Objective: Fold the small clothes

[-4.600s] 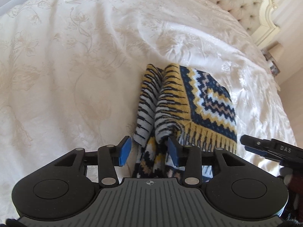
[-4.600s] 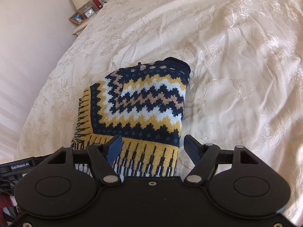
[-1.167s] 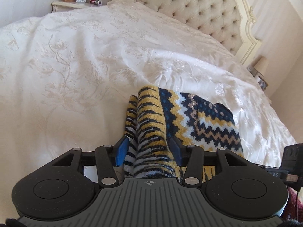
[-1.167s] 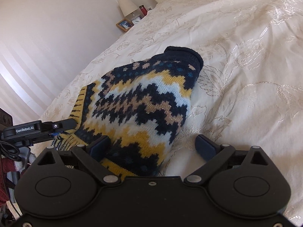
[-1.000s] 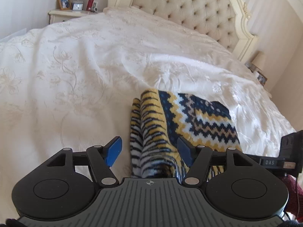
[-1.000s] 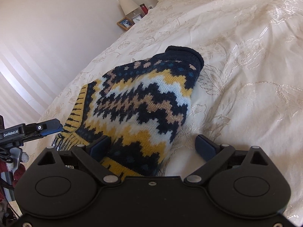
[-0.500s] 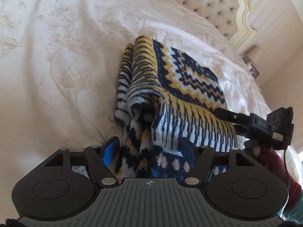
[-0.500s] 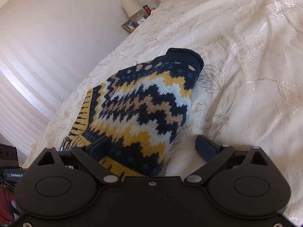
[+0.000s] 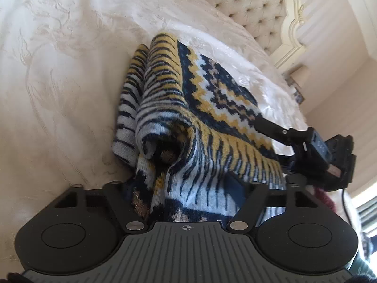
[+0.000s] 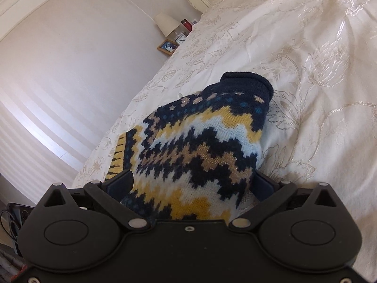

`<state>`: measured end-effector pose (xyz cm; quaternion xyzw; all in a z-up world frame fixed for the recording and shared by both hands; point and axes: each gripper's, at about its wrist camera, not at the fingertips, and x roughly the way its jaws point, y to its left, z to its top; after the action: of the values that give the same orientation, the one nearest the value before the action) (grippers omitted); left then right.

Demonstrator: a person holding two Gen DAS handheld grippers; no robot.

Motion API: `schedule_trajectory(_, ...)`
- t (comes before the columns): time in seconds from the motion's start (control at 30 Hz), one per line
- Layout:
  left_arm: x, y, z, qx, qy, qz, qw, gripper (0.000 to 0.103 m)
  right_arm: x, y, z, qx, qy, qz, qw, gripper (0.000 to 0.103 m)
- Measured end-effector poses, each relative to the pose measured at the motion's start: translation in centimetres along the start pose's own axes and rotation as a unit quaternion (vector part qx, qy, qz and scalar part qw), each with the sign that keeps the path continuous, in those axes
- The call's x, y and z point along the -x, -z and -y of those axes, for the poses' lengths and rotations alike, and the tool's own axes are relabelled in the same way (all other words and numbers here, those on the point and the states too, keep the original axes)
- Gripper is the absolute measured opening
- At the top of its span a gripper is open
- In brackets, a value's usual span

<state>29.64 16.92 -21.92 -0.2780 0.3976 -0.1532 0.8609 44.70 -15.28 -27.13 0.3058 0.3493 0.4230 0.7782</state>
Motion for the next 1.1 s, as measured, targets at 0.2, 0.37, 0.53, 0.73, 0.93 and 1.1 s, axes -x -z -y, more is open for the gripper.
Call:
schedule_trajectory(0.2,0.2,0.4,-0.6,0.031,0.048,0.006,0.9983,0.025,0.9,0.6,0.2,-0.019,-0.007,0.003,1.0,0.051)
schedule_trajectory(0.37,2.2,1.2,0.3,0.062,0.076,0.02,0.995,0.024,3.4,1.5,-1.8,-0.032,0.018,0.02,0.999,0.049)
schedule_trajectory(0.53,5.1,4.4,2.9,0.048,0.096,0.01,0.9942,0.024,7.4,3.2,-4.6,-0.035,0.055,0.005,0.998,0.049)
schedule_trajectory(0.73,9.1,11.2,4.9,0.039,0.108,-0.026,0.9931,0.025,13.7,8.9,-7.5,-0.033,0.079,-0.031,0.996,0.049)
schedule_trajectory(0.93,11.8,17.5,5.1,0.041,0.114,-0.041,0.9918,0.025,17.7,15.1,-8.6,-0.035,0.084,-0.047,0.995,0.05)
schedule_trajectory(1.1,12.8,20.4,4.1,0.024,0.086,-0.031,0.9956,0.026,19.0,18.6,-9.3,-0.027,0.094,-0.046,0.994,0.055)
